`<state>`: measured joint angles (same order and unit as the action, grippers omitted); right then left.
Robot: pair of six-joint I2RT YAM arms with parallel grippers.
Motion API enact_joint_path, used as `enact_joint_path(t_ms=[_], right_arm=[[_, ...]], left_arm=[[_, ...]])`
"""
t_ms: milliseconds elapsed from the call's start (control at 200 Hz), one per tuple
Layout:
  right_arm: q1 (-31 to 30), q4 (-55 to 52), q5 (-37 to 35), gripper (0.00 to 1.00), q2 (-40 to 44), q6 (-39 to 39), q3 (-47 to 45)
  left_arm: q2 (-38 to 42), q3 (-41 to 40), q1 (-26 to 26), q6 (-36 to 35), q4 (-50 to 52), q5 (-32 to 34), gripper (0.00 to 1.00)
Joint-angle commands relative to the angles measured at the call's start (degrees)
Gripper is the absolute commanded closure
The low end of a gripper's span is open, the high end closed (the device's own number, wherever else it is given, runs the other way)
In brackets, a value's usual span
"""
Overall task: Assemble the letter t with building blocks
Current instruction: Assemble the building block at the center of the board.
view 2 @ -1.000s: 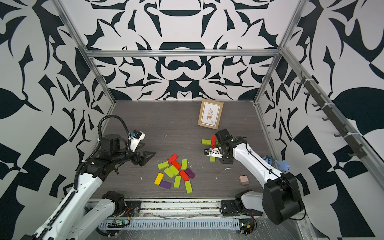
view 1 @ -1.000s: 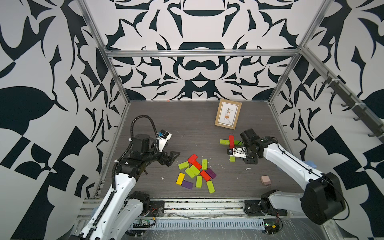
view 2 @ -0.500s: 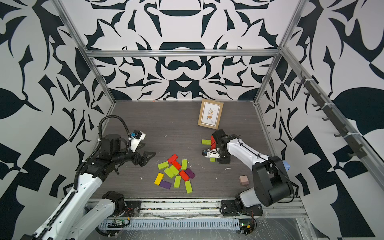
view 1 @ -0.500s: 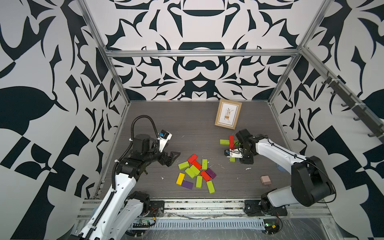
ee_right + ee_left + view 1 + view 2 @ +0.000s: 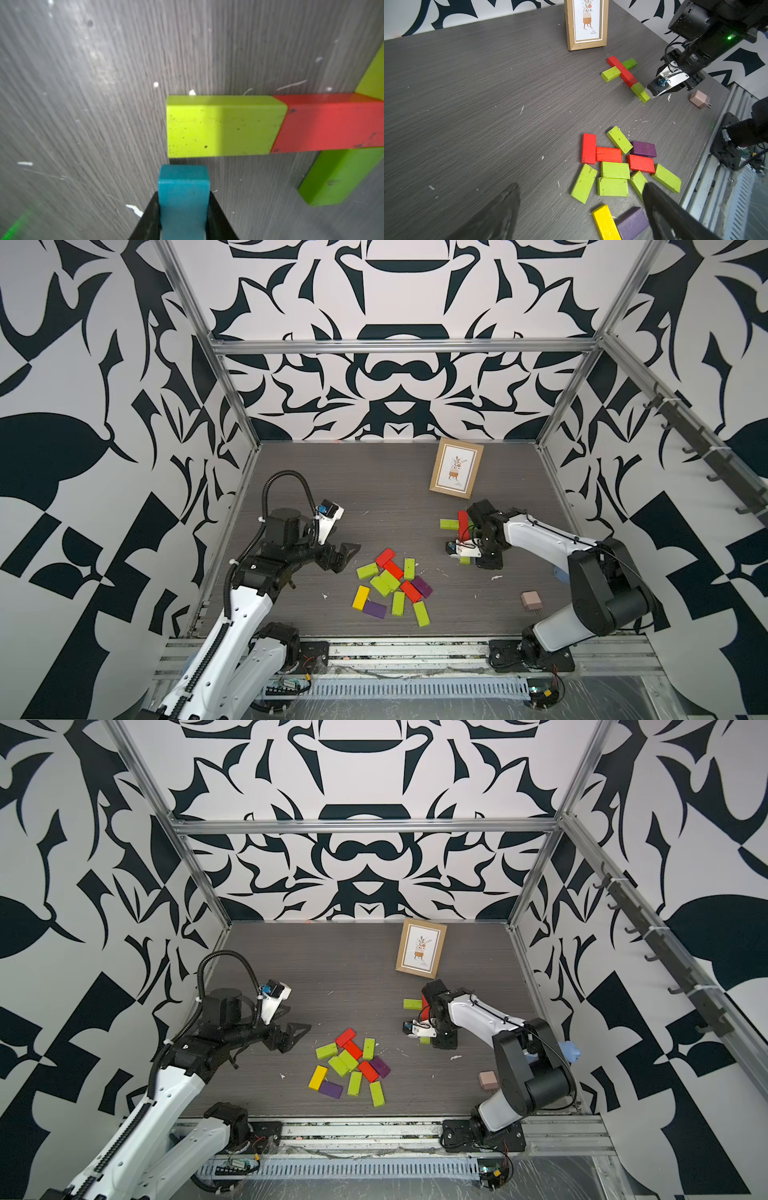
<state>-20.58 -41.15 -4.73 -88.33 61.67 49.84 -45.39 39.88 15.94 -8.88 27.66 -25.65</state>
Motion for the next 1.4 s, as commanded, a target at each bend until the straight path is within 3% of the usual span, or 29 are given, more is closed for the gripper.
enact_joint_path(t_ms=[0, 1395], right_arm=[[0.28, 0.42, 0.84, 0.97, -0.14, 0.06, 0.29], [0.23, 0.11, 3.63, 0.9, -3.72, -2.33, 2.32]], left_arm=[[0.21, -0.33, 0.23, -0.61, -0.44, 0.16, 0.04], [0.47, -0.51, 0.84, -0.34, -0.37, 1.9, 0.04]])
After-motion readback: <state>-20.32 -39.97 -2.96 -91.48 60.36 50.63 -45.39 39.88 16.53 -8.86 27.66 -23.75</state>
